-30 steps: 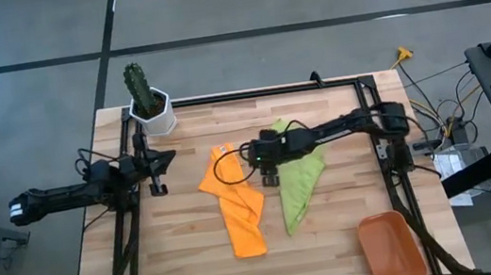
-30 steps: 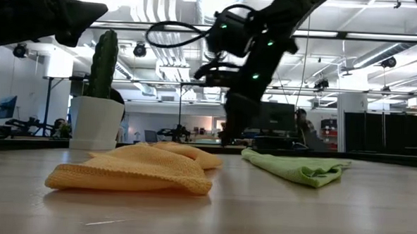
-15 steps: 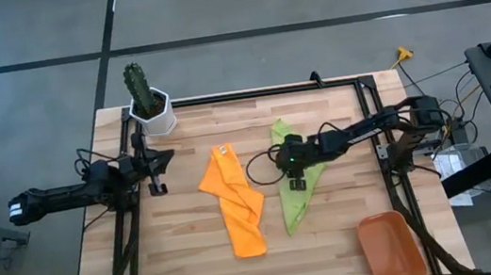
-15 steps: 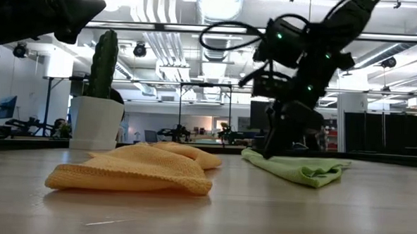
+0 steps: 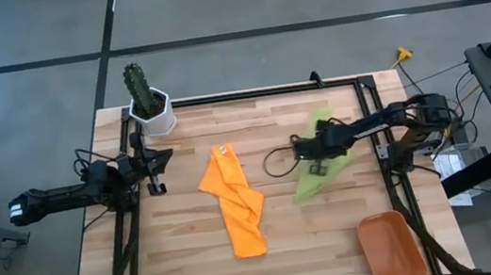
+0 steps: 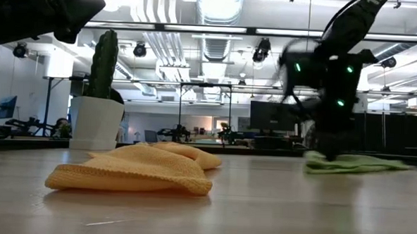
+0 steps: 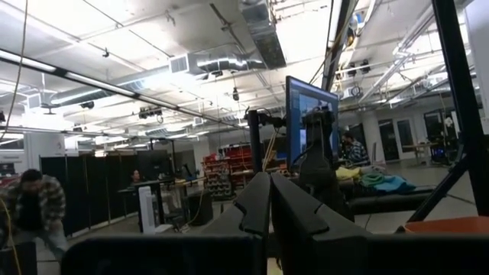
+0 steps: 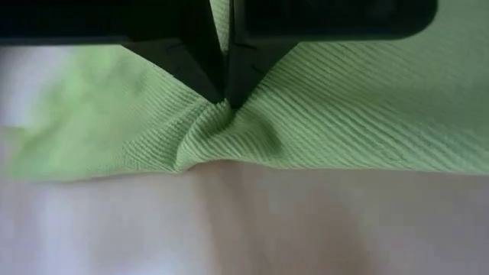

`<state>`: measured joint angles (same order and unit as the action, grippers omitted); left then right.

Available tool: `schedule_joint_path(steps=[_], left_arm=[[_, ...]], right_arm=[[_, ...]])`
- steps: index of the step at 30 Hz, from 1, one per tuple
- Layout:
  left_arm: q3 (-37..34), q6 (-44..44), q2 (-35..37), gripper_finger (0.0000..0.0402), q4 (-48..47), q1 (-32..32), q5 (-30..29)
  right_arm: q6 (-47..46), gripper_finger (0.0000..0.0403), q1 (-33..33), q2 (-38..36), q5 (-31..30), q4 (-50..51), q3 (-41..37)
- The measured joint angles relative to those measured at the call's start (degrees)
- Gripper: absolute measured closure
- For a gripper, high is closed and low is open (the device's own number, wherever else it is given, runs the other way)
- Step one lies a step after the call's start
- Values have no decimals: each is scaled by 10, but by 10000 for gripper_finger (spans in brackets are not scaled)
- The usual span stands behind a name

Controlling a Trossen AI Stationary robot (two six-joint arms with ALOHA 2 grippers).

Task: Roll microfiber towels into tight, uniform cylinder then place into a basket
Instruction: Move the green microfiber cloth to the top right on the table

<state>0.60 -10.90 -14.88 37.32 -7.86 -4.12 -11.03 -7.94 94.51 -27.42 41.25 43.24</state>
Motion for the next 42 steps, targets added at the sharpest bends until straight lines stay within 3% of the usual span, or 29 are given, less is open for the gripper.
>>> schedule_joint_path(steps=[3, 6, 10, 15, 18, 22, 26, 28, 31, 33, 37, 42], left_arm=[[0, 1, 0, 402, 3, 0, 0], [0, 10, 0, 402, 19, 0, 0], [0, 16, 1, 402, 26, 0, 0], [0, 30, -2, 402, 26, 0, 0], [0, 45, -2, 402, 26, 0, 0], [0, 46, -1, 402, 24, 0, 1], [0, 47, -1, 402, 24, 0, 2], [0, 47, 0, 402, 25, 0, 2], [0, 47, 0, 402, 26, 0, 3], [0, 48, 0, 402, 26, 0, 3], [0, 75, -1, 402, 25, 0, 4], [-1, 76, -1, 402, 23, 0, 5]], right_arm=[[-86, 393, -1, -1, -67, 117, 10], [-124, 394, 7, -28, -88, 123, 24], [-69, 389, 53, -86, -76, -26, 51], [20, 362, 85, -136, 35, -234, 76], [31, 334, 88, -131, 10, -176, 110], [11, 299, 79, -98, -76, -69, 129], [28, 284, 73, -70, -101, -81, 120], [74, 283, 74, -55, -71, -154, 110], [148, 290, 75, -24, 44, -320, 100], [185, 298, 70, 13, 77, -404, 100], [239, 303, 49, 90, 79, -397, 141], [238, 253, 41, 128, 95, -327, 191]])
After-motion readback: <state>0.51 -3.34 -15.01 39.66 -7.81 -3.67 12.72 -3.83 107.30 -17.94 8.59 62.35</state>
